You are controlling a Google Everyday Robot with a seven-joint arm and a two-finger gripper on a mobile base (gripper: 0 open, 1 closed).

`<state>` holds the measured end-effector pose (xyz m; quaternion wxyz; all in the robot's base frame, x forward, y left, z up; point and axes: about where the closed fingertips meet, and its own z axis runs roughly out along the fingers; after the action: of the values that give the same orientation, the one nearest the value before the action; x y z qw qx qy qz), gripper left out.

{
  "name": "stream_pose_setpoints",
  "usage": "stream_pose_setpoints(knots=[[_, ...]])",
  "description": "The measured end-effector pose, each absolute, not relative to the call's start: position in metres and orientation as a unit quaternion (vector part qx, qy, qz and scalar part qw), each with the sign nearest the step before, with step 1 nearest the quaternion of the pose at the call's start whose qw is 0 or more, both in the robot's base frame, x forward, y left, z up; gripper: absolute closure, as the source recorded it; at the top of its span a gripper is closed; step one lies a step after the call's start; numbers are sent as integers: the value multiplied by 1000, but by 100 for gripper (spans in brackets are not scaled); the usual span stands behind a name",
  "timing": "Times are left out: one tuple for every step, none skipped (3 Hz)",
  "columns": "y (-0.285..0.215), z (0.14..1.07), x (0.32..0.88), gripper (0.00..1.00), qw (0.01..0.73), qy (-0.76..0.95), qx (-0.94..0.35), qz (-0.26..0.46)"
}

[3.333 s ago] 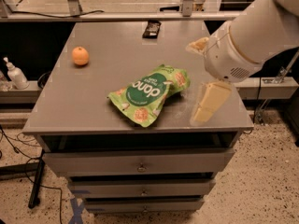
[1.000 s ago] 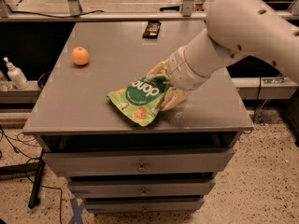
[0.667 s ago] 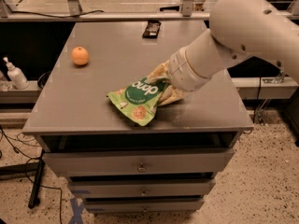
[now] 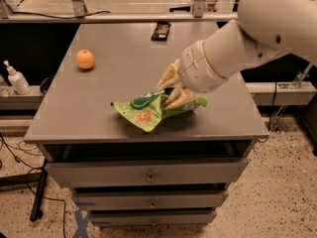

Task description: Pick green rice chip bag

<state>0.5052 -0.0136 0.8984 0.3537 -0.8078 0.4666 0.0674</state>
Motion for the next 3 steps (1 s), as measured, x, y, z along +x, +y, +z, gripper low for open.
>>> stream_pose_setpoints(knots=[[13,927,497,100,390,450,-798,93],[45,956,494,100,437,429,-782,120],[75,984,496,100,482,405,-764,141]])
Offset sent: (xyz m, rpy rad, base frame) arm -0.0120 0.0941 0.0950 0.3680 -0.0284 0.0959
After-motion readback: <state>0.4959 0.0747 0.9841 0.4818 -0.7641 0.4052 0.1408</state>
